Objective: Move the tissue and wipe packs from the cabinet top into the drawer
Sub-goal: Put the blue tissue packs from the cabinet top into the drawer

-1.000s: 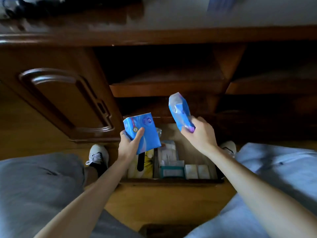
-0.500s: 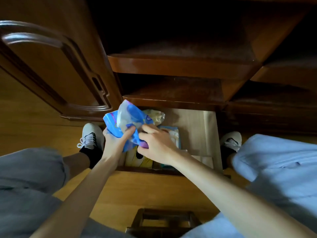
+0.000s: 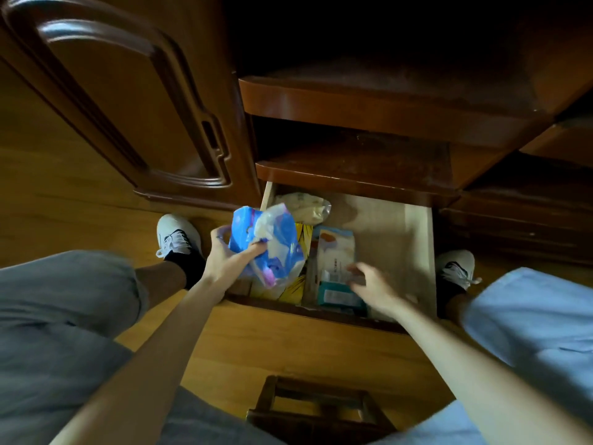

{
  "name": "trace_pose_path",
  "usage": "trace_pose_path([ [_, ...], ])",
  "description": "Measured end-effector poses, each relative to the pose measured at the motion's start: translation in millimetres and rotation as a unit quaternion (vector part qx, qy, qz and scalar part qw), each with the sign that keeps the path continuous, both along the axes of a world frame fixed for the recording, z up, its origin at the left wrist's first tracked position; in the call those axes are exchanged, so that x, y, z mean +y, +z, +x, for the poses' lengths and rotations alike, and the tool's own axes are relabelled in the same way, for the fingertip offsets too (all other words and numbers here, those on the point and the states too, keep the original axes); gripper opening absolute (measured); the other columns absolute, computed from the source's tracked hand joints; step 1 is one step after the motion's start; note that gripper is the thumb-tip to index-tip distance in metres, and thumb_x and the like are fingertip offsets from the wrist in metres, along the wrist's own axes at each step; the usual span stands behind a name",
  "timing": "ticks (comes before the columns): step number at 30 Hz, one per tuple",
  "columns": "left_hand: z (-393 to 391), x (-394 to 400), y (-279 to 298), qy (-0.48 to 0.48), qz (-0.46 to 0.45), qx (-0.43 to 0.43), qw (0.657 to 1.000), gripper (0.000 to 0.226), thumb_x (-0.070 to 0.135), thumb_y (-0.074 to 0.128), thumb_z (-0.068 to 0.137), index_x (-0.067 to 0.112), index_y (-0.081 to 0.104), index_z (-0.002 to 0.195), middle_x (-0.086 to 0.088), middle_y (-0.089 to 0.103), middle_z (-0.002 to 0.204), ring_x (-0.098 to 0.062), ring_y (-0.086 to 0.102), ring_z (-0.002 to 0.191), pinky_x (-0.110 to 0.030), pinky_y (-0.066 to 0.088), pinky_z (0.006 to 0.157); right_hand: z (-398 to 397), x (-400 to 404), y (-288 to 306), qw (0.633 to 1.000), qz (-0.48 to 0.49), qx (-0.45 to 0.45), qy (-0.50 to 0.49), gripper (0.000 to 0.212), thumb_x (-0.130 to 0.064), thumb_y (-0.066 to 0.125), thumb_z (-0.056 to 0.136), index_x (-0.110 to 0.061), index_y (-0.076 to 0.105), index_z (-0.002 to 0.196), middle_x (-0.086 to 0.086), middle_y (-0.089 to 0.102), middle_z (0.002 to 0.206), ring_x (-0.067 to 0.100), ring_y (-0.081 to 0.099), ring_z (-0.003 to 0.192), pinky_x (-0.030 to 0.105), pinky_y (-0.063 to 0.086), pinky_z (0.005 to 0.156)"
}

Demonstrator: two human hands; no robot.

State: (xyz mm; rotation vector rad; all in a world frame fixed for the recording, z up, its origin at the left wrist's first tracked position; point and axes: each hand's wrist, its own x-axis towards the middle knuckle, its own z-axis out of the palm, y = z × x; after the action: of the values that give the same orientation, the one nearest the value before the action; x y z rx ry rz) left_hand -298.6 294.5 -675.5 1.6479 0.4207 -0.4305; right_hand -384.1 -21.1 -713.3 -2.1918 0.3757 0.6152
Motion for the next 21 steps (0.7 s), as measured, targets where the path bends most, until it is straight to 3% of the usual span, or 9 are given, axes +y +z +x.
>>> trace_pose_path([
  [2,-4,3,-5,-0.021,0.035,-0.007,0.999,0.098,0.052,0.093,0.05,0.031,0.042,0.131,-0.004,0.07,0.117,-0.019,0.077,0.092,-0.048,0.064,0.074,-7,-2,-5,0.997,0.068,0.029,-0.024,0.036,-0.008,0.07,0.094,-0.021,0.057,0.125,-0.008,0.06,0.122,0.022,0.056,0.129,0.015,0.048,0.085],
  [4,-3,4,-5,-0.035,0.085,-0.041,0.995,0.093,0.06,0.09,0.05,0.032,0.051,0.13,0.007,0.072,0.111,-0.002,0.074,0.087,-0.032,0.064,0.067,-7,-5,-7,0.996,0.068,0.065,0.007,0.043,-0.011,0.076,0.09,-0.022,0.056,0.127,-0.009,0.06,0.121,0.022,0.055,0.13,0.022,0.048,0.094],
  [5,-2,4,-5,-0.043,0.104,-0.054,0.992,0.095,0.063,0.088,0.05,0.03,0.055,0.132,0.012,0.072,0.109,0.003,0.073,0.087,-0.027,0.062,0.066,-6,-8,-10,0.996,0.03,0.069,0.037,0.049,-0.013,0.078,0.089,-0.02,0.056,0.133,-0.005,0.062,0.127,0.023,0.055,0.131,0.029,0.049,0.101],
  [7,-1,4,-5,-0.049,0.122,-0.067,0.989,0.101,0.067,0.085,0.051,0.024,0.057,0.138,0.014,0.072,0.112,0.001,0.072,0.094,-0.031,0.064,0.075,-7,-10,-12,0.992,-0.064,0.051,0.094,0.059,-0.016,0.08,0.088,-0.017,0.054,0.141,0.002,0.062,0.138,0.024,0.057,0.131,0.04,0.048,0.108],
  [9,-3,4,-2,-0.042,0.137,-0.074,0.987,0.107,0.07,0.083,0.05,0.023,0.055,0.142,0.012,0.071,0.117,-0.002,0.071,0.099,-0.035,0.063,0.081,-6,-7,-14,0.99,-0.085,0.035,0.111,0.066,-0.017,0.079,0.088,-0.016,0.048,0.147,0.008,0.058,0.144,0.027,0.054,0.134,0.043,0.047,0.109],
  [12,-5,2,0,-0.036,0.125,-0.07,0.989,0.105,0.07,0.085,0.052,0.026,0.052,0.141,0.016,0.067,0.113,-0.002,0.072,0.095,-0.034,0.065,0.073,-4,-2,-20,0.981,-0.144,0.008,0.128,0.072,-0.02,0.078,0.088,-0.019,0.043,0.152,0.011,0.049,0.148,0.032,0.042,0.138,0.043,0.037,0.114],
  [15,-5,5,-3,-0.02,0.1,-0.059,0.993,0.09,0.054,0.09,0.063,0.024,0.054,0.14,0.009,0.069,0.115,-0.001,0.074,0.089,-0.026,0.062,0.06,-2,4,-24,0.958,-0.215,-0.055,0.179,0.052,-0.023,0.077,0.087,-0.019,0.056,0.135,0.008,0.054,0.138,0.029,0.044,0.13,0.039,0.037,0.107],
  [18,-3,7,-7,-0.01,0.084,-0.051,0.995,0.084,0.045,0.09,0.069,0.022,0.053,0.141,0.002,0.069,0.119,-0.003,0.075,0.089,-0.026,0.061,0.058,11,12,-14,0.971,-0.154,-0.059,0.172,0.018,-0.012,0.072,0.091,-0.022,0.061,0.102,0.002,0.062,0.115,0.024,0.059,0.114,0.03,0.046,0.09],
  [21,-1,5,-5,-0.016,0.085,-0.044,0.995,0.093,0.052,0.09,0.061,0.022,0.053,0.141,0.003,0.07,0.117,-0.004,0.075,0.088,-0.026,0.061,0.058,36,10,8,0.988,-0.086,-0.047,0.119,0.02,-0.017,0.074,0.09,-0.027,0.057,0.094,-0.004,0.067,0.102,0.016,0.068,0.092,0.037,0.059,0.08],
])
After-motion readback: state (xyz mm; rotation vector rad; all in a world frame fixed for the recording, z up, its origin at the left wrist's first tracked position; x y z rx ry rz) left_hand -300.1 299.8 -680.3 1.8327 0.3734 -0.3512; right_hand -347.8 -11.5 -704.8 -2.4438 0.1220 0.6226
